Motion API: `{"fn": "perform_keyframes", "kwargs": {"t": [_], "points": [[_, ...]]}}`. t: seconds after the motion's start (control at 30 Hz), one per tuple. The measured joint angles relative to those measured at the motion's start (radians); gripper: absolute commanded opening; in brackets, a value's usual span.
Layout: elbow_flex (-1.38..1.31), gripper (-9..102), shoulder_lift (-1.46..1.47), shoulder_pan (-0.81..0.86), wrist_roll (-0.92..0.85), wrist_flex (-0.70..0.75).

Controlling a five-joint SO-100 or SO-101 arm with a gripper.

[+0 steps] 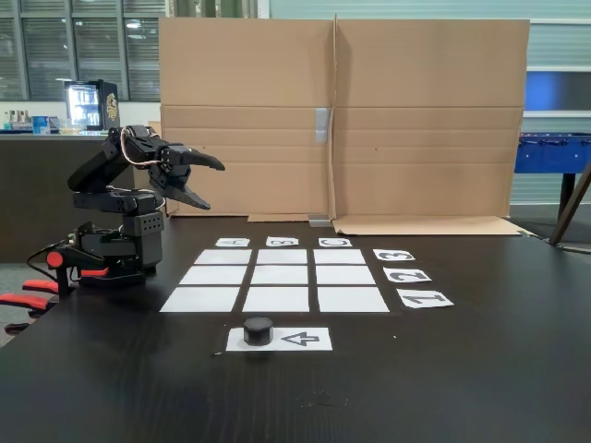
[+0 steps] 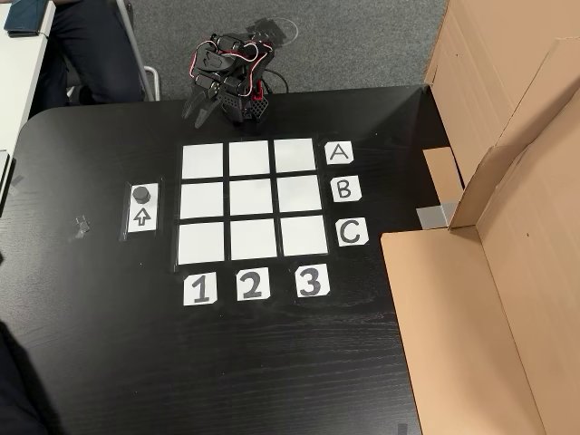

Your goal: Pick up a new token and place it in the grid on square A1.

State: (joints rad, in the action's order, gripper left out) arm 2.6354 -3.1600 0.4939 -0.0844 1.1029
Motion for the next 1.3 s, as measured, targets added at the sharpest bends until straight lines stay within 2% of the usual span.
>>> {"fn": "perform_keyframes", "kwargs": {"t": [0.17,0.7,0.97,1.3], "points": [[-0.034,33,0.13,-0.023,0.0,0.0],[-0.106,33,0.192,-0.025,0.0,0.003],[-0.304,33,0.465,0.002,0.0,0.029],[-0.696,33,0.96,0.044,-0.02,0.175]]}}
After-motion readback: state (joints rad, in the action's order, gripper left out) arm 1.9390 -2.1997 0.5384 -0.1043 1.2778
